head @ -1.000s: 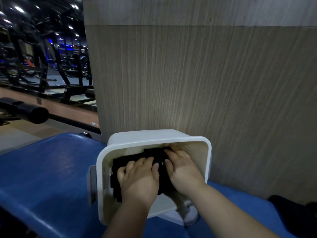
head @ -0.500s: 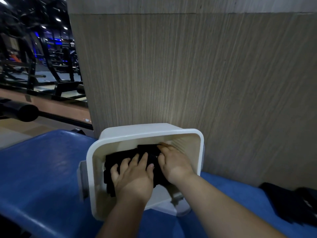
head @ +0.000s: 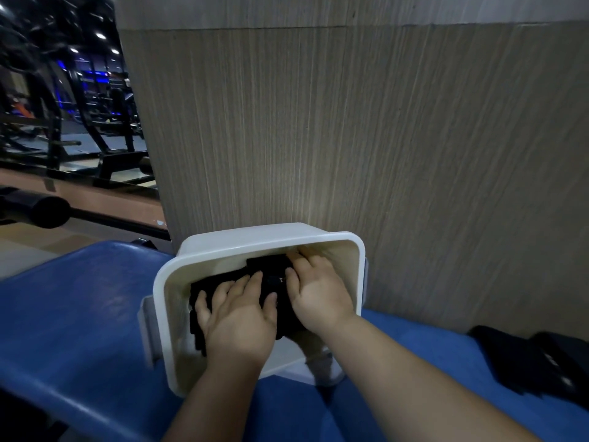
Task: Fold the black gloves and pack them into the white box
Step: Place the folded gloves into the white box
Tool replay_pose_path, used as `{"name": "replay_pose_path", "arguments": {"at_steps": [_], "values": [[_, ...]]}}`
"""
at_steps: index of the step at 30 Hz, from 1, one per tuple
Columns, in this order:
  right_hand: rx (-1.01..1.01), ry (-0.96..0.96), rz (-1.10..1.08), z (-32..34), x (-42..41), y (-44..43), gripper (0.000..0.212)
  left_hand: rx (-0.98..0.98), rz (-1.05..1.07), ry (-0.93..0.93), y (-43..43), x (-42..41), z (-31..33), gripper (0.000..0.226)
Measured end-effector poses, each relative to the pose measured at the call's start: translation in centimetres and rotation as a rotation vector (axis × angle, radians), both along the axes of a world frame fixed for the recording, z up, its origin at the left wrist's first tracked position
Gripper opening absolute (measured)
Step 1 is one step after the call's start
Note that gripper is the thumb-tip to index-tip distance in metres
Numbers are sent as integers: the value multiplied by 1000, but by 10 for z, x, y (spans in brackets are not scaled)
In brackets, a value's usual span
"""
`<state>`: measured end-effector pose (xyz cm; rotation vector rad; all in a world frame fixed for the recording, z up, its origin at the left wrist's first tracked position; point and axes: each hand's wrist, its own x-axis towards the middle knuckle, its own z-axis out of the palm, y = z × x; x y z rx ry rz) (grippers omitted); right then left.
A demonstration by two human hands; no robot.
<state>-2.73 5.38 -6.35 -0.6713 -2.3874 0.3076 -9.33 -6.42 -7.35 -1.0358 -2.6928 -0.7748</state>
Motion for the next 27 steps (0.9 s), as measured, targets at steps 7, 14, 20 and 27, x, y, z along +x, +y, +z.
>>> {"name": "replay_pose_path", "arguments": {"at_steps": [7, 14, 20, 27], "values": [[16, 128, -2, 2, 51, -19, 46, 175, -59, 97, 0, 33, 6, 42], [-57, 12, -183, -23, 145, 1, 27, 250, -260, -58, 32, 98, -11, 27], [-97, -95, -450, -42, 233, 35, 30, 168, -471, -206, 75, 167, -40, 30], [-158, -192, -708, -56, 293, 53, 47, -16, -633, -260, 128, 228, -53, 31]]}}
